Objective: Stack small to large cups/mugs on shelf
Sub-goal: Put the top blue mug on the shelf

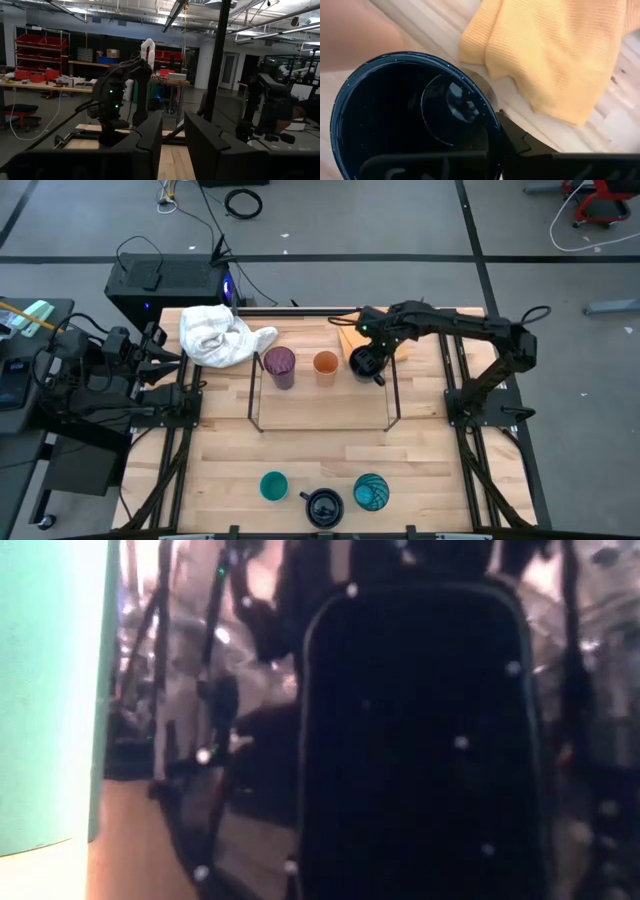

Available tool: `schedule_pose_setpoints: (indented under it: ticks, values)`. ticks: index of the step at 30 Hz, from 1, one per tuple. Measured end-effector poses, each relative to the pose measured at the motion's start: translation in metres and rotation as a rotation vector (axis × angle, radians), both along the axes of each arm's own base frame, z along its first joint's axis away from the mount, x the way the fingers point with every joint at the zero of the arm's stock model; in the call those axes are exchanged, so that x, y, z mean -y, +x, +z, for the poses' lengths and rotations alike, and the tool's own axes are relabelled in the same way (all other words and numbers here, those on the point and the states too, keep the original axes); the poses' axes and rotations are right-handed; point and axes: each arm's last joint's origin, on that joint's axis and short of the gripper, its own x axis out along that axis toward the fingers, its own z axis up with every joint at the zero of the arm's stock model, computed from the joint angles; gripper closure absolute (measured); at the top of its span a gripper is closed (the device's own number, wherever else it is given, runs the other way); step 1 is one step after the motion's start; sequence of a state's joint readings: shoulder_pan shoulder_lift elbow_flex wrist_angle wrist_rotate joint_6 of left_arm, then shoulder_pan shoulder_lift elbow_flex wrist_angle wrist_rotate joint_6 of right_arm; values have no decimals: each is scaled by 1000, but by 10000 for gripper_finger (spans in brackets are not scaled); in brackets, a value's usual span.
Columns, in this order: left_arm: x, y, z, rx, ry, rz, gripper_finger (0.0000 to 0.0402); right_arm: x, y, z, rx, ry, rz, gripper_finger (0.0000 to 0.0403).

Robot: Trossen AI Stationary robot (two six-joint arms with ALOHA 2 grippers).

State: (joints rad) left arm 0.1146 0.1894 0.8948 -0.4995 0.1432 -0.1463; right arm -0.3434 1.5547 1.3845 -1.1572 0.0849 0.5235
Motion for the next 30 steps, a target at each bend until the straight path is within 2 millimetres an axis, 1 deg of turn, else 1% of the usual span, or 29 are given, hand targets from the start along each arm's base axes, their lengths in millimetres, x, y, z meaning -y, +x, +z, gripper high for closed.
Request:
schedule_pose_setpoints:
  ticks: [4,8,16,23,30]
  values:
    - [0,0,0,0,0,0,315,10,-2,0,24,16,21,387]
    - [0,0,0,0,0,0,316,14,-1,-1,35,37,63,387]
    - [0,0,0,0,0,0,311,18,10,-18,-7,74,132,387]
    - [0,0,0,0,0,0,319,21,11,-18,15,64,146,387]
    - [0,0,0,0,0,0,311,21,12,-18,17,65,156,387]
